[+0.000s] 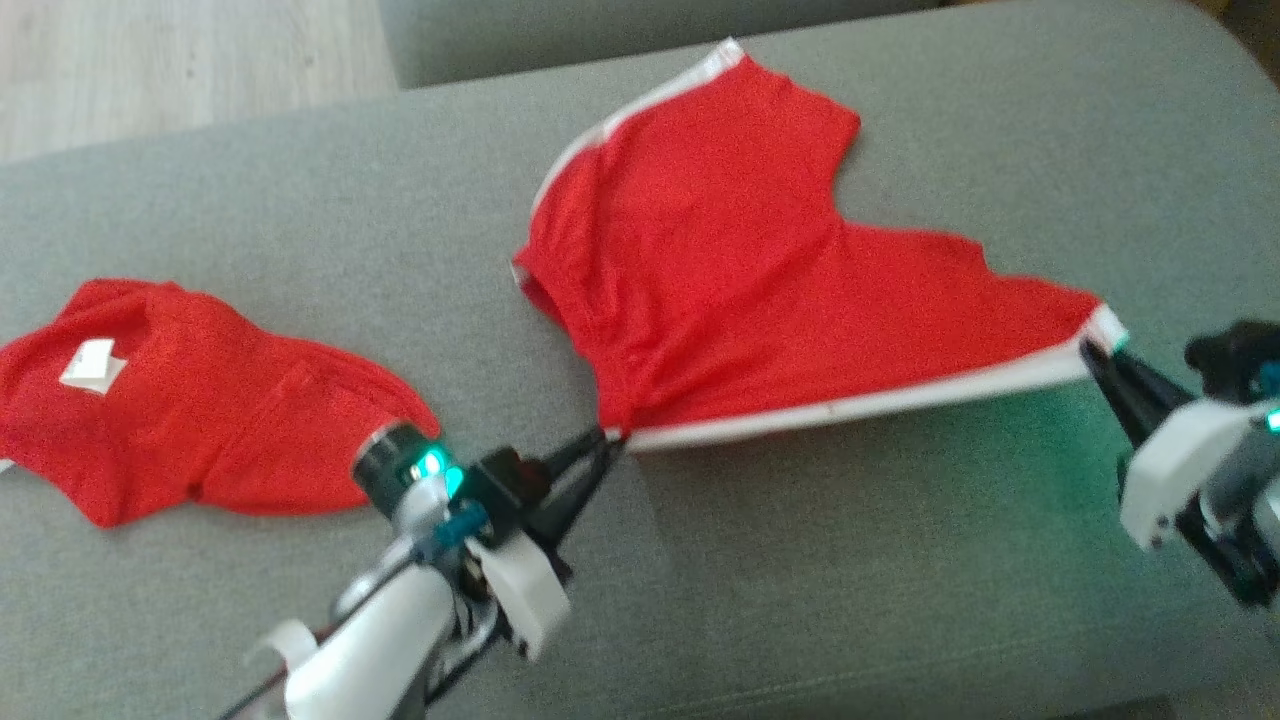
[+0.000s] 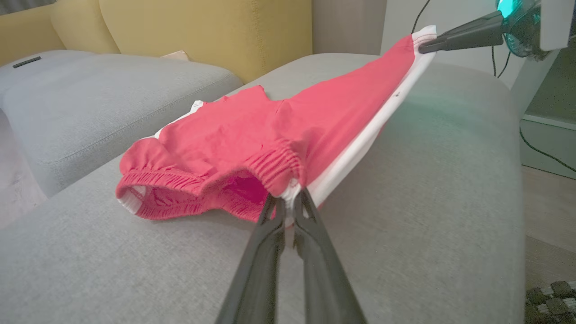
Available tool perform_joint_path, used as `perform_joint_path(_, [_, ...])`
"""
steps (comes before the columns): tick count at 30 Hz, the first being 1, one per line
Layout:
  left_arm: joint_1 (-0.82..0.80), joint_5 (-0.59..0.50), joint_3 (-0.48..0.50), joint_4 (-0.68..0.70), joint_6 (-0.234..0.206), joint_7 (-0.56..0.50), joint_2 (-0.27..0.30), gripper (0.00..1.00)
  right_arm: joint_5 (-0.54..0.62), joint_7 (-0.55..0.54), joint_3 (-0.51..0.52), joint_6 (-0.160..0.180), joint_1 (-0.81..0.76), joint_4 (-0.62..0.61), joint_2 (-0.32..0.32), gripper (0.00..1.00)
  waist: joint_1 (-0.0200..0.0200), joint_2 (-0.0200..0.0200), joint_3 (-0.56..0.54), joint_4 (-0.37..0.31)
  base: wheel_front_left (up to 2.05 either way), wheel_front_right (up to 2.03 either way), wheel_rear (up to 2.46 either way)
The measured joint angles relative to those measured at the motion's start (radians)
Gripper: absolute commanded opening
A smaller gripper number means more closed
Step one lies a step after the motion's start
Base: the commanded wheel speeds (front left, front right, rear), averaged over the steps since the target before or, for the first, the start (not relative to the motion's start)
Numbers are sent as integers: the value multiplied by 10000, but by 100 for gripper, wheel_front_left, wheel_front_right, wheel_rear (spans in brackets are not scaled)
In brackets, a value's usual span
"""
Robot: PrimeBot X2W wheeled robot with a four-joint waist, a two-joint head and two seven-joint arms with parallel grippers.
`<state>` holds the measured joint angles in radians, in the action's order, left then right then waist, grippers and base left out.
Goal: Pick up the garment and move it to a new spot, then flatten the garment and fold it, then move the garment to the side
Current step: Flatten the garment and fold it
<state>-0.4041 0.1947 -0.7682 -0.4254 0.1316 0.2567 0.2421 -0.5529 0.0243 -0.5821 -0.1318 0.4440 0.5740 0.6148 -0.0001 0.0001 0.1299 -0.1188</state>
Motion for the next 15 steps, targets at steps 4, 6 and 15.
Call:
perform_joint_path(4, [856,0,-161,334,-96,0,-113,0,4,-468,851,0,-1488,-1034,332,0,-1,0,-451,42,0,0,0])
perform_joint_path(6, [1129,0,-236,497,-130,0,-161,0,92,-623,1404,0,-1974,-1473,339,0,-1,0,-573,65,0,0,0])
perform_joint_path(15, [777,35,-13,773,-320,0,-313,0,1427,-1413,3187,0,-2153,-3198,217,0,1,-1,-287,322,0,0,0])
